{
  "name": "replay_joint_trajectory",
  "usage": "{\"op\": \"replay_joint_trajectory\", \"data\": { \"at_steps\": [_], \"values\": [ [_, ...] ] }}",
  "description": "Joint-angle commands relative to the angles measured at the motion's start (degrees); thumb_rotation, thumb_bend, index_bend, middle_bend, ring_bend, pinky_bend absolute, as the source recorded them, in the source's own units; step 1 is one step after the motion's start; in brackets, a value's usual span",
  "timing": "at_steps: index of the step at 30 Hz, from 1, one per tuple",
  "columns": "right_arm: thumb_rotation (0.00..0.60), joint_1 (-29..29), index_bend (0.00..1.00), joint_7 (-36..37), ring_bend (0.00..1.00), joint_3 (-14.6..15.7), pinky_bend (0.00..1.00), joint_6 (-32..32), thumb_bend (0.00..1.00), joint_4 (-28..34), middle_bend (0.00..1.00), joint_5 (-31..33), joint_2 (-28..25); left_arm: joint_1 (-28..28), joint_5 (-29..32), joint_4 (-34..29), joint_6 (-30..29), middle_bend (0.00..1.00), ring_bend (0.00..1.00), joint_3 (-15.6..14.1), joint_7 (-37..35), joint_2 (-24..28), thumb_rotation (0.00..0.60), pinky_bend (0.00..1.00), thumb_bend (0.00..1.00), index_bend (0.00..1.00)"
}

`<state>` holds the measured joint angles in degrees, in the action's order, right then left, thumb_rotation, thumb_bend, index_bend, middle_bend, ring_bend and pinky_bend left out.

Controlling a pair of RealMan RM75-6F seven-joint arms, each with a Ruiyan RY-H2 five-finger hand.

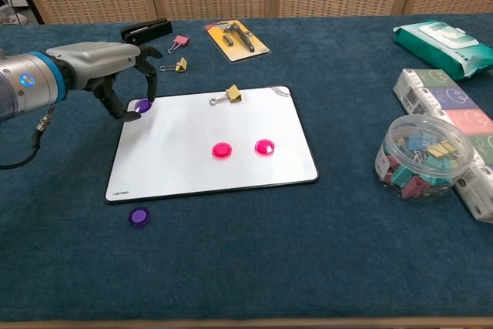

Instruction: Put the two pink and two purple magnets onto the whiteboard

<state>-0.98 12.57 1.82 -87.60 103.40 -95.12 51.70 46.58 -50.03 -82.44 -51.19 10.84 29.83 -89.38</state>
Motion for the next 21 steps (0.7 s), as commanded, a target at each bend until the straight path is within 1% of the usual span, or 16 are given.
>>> {"op": "replay_joint_trajectory", "data": {
  "at_steps": [1,8,13,15,21],
  "values": [
    [0.600,0.0,0.15,0.2,0.00,-0.1,0.00,-0.1,0.03,0.0,0.00,0.1,-0.1,1.7,1.9,0.3,0.3,0.00,0.00,0.8,1.7,-1.7,0.600,0.00,0.32,0.56],
    [0.600,-0.1,0.15,0.8,0.00,-0.1,0.00,0.0,0.03,-0.3,0.00,0.3,-0.3,4.0,4.4,2.7,-0.2,0.00,0.00,0.9,3.4,-5.8,0.600,0.00,0.32,0.56],
    [0.600,-0.1,0.15,1.0,0.00,-0.1,0.00,0.1,0.02,-0.4,0.00,0.4,-0.3,4.9,5.2,3.6,-0.4,0.00,0.00,0.9,4.2,-7.0,0.600,0.00,0.32,0.56],
    [0.600,-0.2,0.15,1.1,0.00,-0.2,0.00,0.3,0.03,-0.4,0.00,0.5,-0.3,5.6,5.7,3.9,-1.4,0.00,0.00,0.9,5.7,-7.8,0.600,0.00,0.32,0.56],
    [0.600,-0.2,0.15,1.3,0.00,-0.2,0.00,0.2,0.03,-0.4,0.00,0.5,-0.4,6.6,9.3,4.1,-2.8,0.00,0.00,0.8,9.1,-9.2,0.600,0.00,0.32,0.55]
  ]
}}
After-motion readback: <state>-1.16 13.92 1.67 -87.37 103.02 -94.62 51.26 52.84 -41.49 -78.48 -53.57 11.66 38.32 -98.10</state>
